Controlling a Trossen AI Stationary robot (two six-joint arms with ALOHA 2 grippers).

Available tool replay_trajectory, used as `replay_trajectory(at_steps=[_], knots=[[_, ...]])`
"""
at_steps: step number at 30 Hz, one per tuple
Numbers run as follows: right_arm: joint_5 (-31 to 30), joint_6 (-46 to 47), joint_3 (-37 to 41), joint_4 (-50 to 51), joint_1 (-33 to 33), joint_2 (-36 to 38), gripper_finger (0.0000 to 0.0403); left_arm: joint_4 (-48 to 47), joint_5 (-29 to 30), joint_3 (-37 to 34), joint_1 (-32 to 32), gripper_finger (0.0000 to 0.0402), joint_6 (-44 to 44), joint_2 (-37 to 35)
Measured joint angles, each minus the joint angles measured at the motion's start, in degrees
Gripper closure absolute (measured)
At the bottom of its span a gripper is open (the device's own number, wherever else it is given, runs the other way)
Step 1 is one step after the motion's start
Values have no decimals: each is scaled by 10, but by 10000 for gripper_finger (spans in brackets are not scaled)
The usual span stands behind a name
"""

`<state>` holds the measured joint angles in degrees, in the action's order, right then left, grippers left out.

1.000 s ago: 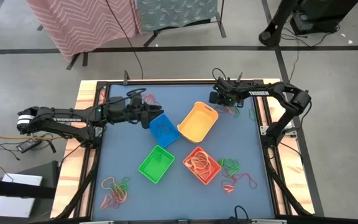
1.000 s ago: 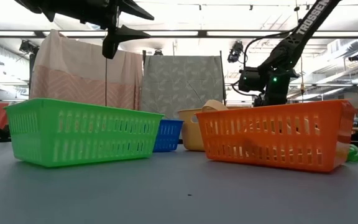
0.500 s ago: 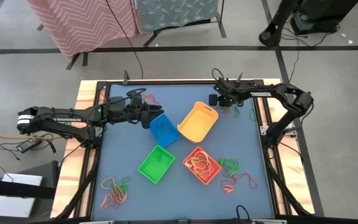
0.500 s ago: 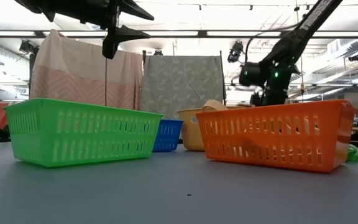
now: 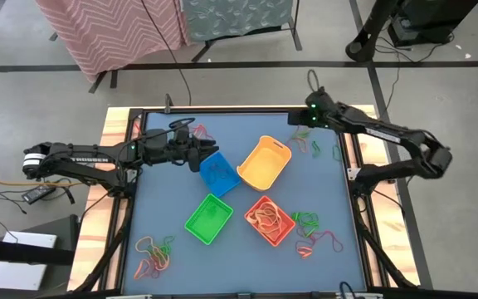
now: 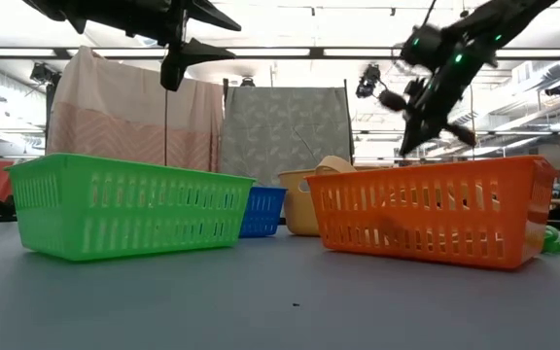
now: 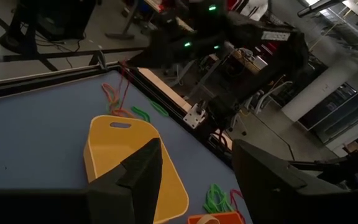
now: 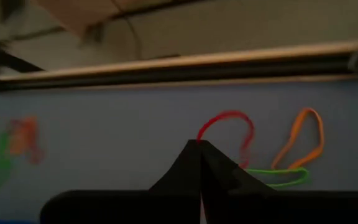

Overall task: Sort rubber bands into baskets
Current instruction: Put the red rubber band into the blue bin

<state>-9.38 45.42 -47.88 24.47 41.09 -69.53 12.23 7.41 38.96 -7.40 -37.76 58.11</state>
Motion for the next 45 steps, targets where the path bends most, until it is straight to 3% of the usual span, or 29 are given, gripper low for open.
replay_trajectory(at_steps=[11,19,29,45], knots=[[83,11,-1,-54,-27,162,400,0,9,0,0,204,0,0],[147,57,-1,-160,-114,180,401,0,19,0,0,204,0,0],[151,107,-1,-337,-252,50,400,12,81,0,0,204,9,0],[165,214,-1,-621,-330,-196,400,63,97,0,-1,204,46,0]])
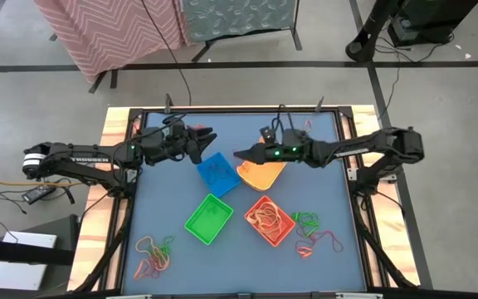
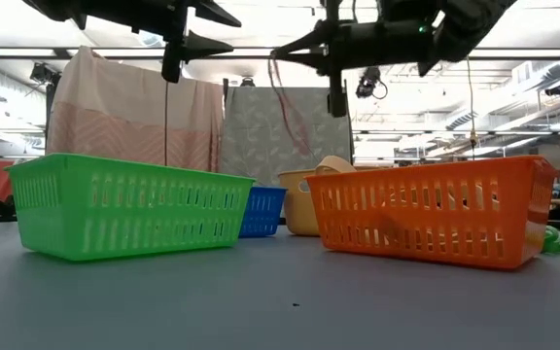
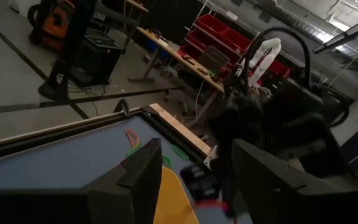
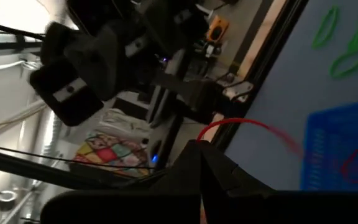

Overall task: Sort rubber bands into baskets
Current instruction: Put the red rubber band into the blue bin

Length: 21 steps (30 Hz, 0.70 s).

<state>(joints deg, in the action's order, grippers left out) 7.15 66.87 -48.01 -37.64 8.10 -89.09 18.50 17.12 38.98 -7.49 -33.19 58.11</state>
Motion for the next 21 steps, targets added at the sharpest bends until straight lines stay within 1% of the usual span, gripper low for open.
replay_trajectory(at_steps=[4,6,15,21], knots=[[0,30,0,-71,-15,-45,400,0,0,0,0,204,0,0],[0,41,0,-88,-22,-64,400,0,0,0,0,204,0,0],[1,32,-45,-89,-37,-145,395,-1,1,0,0,204,0,0],[9,16,-70,-88,-36,-183,394,0,1,0,0,204,0,0]])
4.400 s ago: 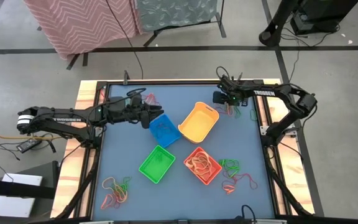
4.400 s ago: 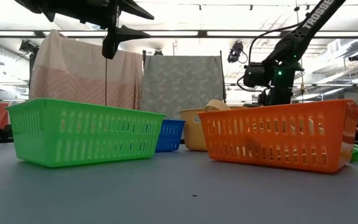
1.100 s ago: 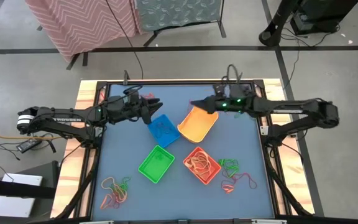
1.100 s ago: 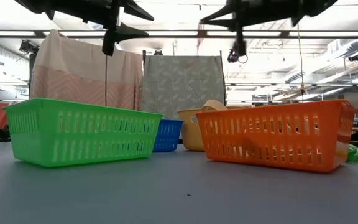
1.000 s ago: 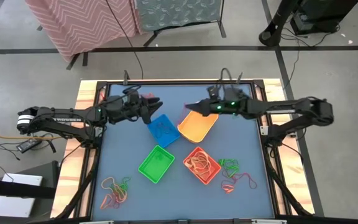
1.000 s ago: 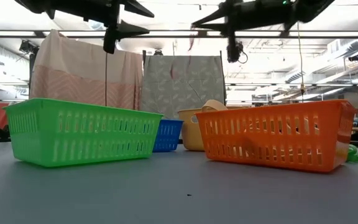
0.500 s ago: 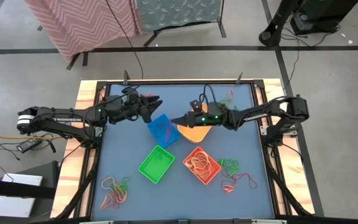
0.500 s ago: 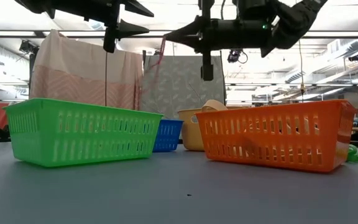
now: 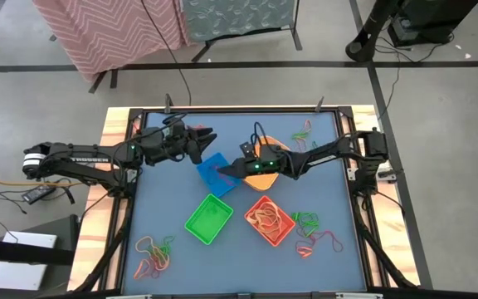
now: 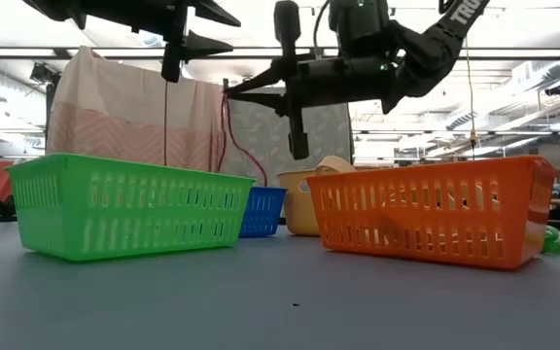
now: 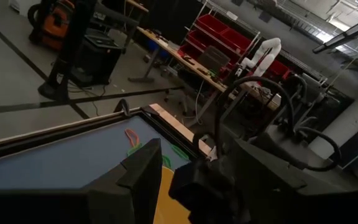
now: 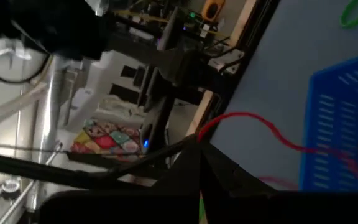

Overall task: Sort rubber bands into baskets
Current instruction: Put the red rubber band into the blue bin

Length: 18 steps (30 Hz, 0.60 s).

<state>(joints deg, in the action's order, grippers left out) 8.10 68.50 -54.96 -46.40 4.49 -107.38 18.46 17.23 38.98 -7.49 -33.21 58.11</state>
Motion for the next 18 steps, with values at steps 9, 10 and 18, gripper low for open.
replay_trajectory(at_steps=[9,10,18], knots=[[27,-112,-40,59,0,-10,340,0,0,0,0,203,0,0],[28,-135,-47,82,0,-9,326,0,0,0,0,203,0,0],[61,-295,-107,250,1,4,201,0,0,0,0,203,0,0]])
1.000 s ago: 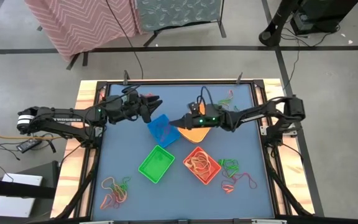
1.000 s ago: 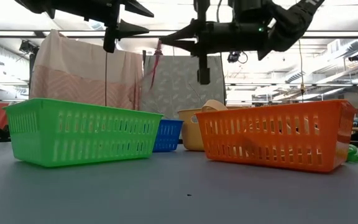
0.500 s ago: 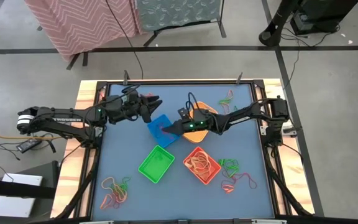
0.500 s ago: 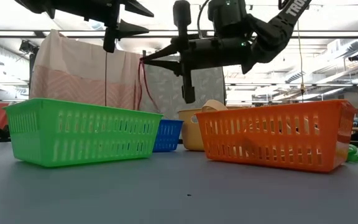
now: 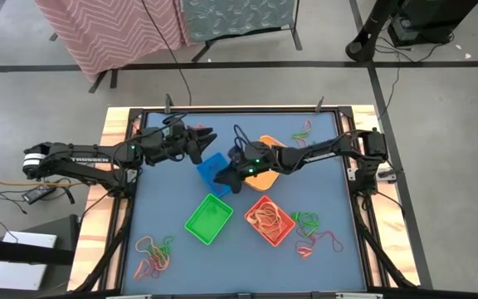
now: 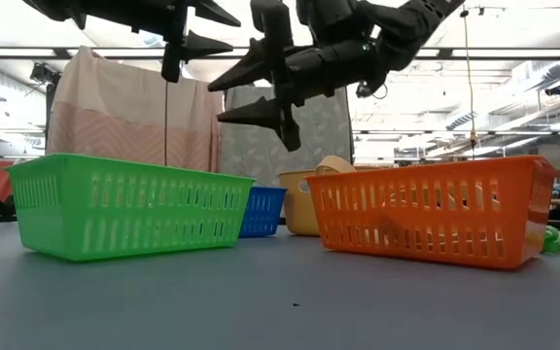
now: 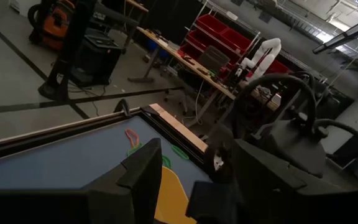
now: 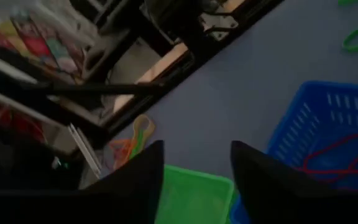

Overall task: Sort rubber bands into baskets
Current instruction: Put the red rubber band into the blue bin

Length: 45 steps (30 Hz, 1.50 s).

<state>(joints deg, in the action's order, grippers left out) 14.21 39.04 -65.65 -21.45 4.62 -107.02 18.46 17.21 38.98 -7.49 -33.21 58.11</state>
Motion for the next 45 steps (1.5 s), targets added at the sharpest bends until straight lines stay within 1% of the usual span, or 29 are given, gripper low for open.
replay_trajectory(at_steps=[2,5,8,10,12,15,18,21,24,26,28,31,34,37,39,42,45], knots=[[15,-27,-10,20,5,3,178,0,0,0,0,203,0,0],[90,-48,-26,58,22,12,160,0,0,0,0,203,0,0],[169,-60,-31,128,38,36,159,0,0,0,0,203,0,0],[196,-85,-30,204,44,61,163,0,0,0,0,203,5,0],[202,-125,-30,290,44,94,169,-1,0,0,0,203,15,0],[186,-184,-30,441,32,153,177,-1,0,0,0,203,17,0],[135,-211,-30,600,0,220,183,-1,0,0,0,203,26,0],[65,-204,-25,732,-57,281,187,-1,0,0,0,203,29,0],[8,-140,2,817,-139,330,188,1,0,0,0,203,27,0],[-6,-67,35,835,-199,359,188,1,0,0,0,203,17,0],[-12,16,76,825,-265,383,188,0,0,0,0,203,12,0],[-38,142,134,784,-349,399,187,0,0,0,0,203,11,0],[-62,228,180,733,-405,397,186,0,0,0,0,203,11,0],[-60,269,217,716,-439,379,187,0,0,0,0,204,11,0],[-43,281,235,718,-450,360,187,0,0,0,0,204,13,0],[-27,285,252,722,-460,328,187,0,0,0,0,204,15,0],[-28,284,258,713,-465,294,188,-1,0,0,0,204,15,0]])
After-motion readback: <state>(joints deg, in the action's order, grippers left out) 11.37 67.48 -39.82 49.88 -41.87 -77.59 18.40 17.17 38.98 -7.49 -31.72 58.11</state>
